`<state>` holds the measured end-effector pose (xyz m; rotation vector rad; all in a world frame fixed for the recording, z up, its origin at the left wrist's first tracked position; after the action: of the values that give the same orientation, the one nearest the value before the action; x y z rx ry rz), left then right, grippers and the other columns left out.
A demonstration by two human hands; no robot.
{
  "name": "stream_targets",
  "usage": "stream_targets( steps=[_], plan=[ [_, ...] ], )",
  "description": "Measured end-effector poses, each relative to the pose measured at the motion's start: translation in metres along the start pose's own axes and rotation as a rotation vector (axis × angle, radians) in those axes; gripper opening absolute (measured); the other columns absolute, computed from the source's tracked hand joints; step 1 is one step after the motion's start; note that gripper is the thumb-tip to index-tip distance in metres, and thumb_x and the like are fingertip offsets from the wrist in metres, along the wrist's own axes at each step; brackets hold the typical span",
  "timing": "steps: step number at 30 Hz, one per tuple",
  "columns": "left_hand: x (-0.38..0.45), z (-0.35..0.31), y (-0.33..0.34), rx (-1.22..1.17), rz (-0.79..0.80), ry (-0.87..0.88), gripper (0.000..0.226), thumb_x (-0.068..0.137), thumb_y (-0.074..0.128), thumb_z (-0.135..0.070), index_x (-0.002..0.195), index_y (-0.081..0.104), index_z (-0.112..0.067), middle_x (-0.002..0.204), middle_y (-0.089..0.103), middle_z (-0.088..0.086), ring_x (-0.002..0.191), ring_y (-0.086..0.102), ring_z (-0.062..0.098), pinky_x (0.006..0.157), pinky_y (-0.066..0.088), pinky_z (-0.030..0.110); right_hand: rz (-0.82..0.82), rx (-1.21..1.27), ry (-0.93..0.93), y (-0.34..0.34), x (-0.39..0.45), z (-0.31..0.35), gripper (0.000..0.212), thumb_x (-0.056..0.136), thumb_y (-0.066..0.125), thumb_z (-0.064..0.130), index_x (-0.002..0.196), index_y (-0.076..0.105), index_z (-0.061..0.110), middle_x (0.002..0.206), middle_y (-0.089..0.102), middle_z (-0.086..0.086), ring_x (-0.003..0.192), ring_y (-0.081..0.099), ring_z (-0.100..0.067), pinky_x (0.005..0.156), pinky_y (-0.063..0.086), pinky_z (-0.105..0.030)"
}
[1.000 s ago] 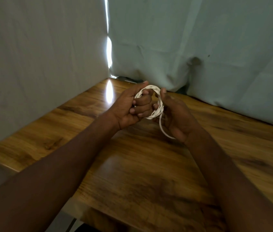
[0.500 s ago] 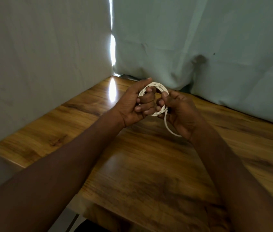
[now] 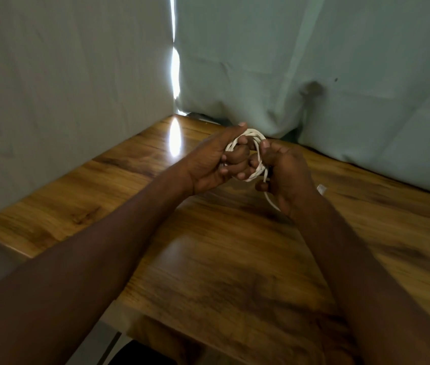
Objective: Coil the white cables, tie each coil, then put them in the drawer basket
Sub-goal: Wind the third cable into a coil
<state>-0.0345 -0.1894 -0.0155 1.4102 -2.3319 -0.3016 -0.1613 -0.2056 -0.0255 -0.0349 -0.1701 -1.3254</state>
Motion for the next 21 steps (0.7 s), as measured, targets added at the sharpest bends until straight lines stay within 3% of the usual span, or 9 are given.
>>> stream_targets(
  steps=[3,7,11,14,16,19,21],
  plan=[
    [0.001,0.000,-0.006,-0.081,-0.036,0.002,0.039,0.112,0.031,-0.033,0.077,0.041,-0.017,0.039,0.026,-0.008,0.029,0.028,0.007,0.046,0.037,0.025,0.007,-0.081,-0.064,0.006,-0.001,0.003,0.031,0.108,0.052,0.032,0.109,0.074,0.010,0.083,0.074,-0.010,0.069,0.069,-0.025,0.048,0.047,-0.025],
    [0.001,-0.013,-0.025,-0.297,-0.147,0.108,0.035,0.111,0.031,-0.032,0.079,0.040,-0.018,0.041,0.030,-0.008,0.029,0.028,0.007,0.046,0.041,0.024,0.015,-0.594,-0.283,0.004,-0.004,0.004,0.045,0.107,0.048,0.048,0.088,0.073,0.015,0.076,0.074,-0.003,0.068,0.070,-0.017,0.066,0.052,-0.035],
    [-0.004,-0.022,-0.054,-0.437,-0.399,0.212,0.038,0.112,0.032,-0.030,0.077,0.042,-0.018,0.044,0.032,-0.006,0.033,0.033,0.009,0.050,0.046,0.025,0.213,-0.990,-0.484,0.024,-0.012,-0.002,0.014,0.099,0.063,0.029,0.093,0.072,0.019,0.078,0.067,0.007,0.071,0.060,-0.009,0.068,0.045,-0.033],
    [-0.010,-0.021,-0.052,-0.252,-0.588,0.223,0.037,0.113,0.036,-0.033,0.084,0.049,-0.012,0.046,0.045,0.004,0.040,0.052,0.019,0.053,0.054,0.029,0.318,-1.163,-0.597,0.042,-0.020,-0.001,0.010,0.094,0.067,0.028,0.097,0.076,0.026,0.085,0.072,0.007,0.077,0.064,-0.013,0.068,0.049,-0.034],
    [-0.011,-0.020,-0.041,-0.017,-0.629,0.185,0.038,0.113,0.034,-0.034,0.093,0.051,-0.006,0.053,0.057,0.014,0.050,0.064,0.028,0.058,0.056,0.033,0.319,-1.142,-0.682,0.046,-0.025,0.007,0.014,0.094,0.067,0.029,0.102,0.078,0.029,0.090,0.075,0.007,0.079,0.065,-0.013,0.066,0.046,-0.032],
    [-0.009,-0.018,-0.040,0.296,-0.638,0.131,0.041,0.111,0.042,-0.036,0.083,0.057,-0.010,0.063,0.063,0.010,0.056,0.060,0.021,0.057,0.048,0.028,0.223,-1.045,-0.810,0.045,-0.029,0.025,0.015,0.092,0.067,0.027,0.099,0.080,0.024,0.088,0.076,0.005,0.075,0.066,-0.016,0.064,0.049,-0.034],
    [-0.008,-0.017,-0.039,0.531,-0.606,0.134,0.043,0.107,0.047,-0.040,0.076,0.064,-0.015,0.069,0.065,0.007,0.063,0.061,0.019,0.064,0.047,0.031,0.132,-0.964,-0.826,0.040,-0.029,0.034,0.009,0.090,0.072,0.027,0.093,0.079,0.022,0.085,0.074,0.007,0.074,0.065,-0.012,0.067,0.051,-0.037]
  ],
)
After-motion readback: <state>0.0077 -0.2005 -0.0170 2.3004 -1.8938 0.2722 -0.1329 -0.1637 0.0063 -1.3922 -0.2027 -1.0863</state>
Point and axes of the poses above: each hand's wrist, its own x-axis towards the middle knuckle, its own y-axis out of the palm, z = x × y, the point moved 5 cm from there along x, towards the middle knuckle
